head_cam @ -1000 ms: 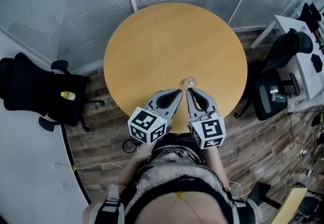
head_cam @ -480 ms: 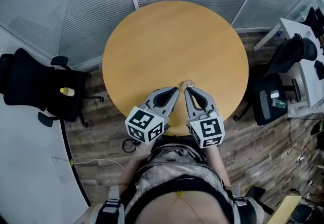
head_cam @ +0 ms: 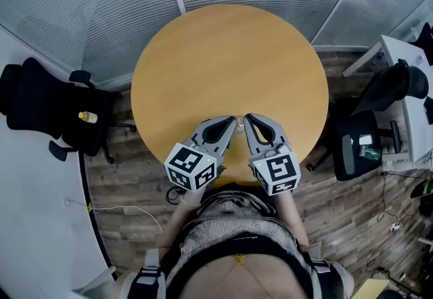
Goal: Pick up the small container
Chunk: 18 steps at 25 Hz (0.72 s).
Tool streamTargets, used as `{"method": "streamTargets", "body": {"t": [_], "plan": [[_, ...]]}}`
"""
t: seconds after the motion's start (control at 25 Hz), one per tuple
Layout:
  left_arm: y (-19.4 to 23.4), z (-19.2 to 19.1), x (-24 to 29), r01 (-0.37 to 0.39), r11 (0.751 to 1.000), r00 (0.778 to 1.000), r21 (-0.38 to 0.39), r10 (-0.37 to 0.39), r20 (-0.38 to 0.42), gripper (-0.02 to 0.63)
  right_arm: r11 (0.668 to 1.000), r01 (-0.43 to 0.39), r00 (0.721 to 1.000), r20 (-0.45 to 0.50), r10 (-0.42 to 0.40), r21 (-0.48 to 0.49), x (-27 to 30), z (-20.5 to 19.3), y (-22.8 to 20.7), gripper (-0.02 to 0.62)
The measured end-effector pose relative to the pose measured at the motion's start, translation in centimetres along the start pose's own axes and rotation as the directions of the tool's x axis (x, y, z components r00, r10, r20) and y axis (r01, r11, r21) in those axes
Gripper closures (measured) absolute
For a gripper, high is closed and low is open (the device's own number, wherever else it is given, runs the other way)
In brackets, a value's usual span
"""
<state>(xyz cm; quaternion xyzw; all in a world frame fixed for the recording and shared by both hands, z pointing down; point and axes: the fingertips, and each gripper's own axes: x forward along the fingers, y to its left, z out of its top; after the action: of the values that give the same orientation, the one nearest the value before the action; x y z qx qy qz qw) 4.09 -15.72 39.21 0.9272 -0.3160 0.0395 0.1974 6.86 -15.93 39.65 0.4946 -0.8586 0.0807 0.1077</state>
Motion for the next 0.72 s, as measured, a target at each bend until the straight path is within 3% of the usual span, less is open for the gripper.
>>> {"method": "streamTargets", "body": {"t": [0.36, 0.72], "plan": [[-0.8, -0.3, 1.7, -0.07, 0.997, 0.998, -0.011, 0.07, 0.009, 0.601, 0.999, -0.037, 0.999, -0.018, 0.036, -0.01, -1.0, -1.1, -3.7, 0.574], [-2.0, -0.5, 2.1, -0.125, 0.992, 0.992, -0.016, 0.126, 0.029, 0.601, 0.995, -0.101, 0.995, -0.013, 0.101, -0.024, -1.5, -1.3, -4.7, 0.574]]}}
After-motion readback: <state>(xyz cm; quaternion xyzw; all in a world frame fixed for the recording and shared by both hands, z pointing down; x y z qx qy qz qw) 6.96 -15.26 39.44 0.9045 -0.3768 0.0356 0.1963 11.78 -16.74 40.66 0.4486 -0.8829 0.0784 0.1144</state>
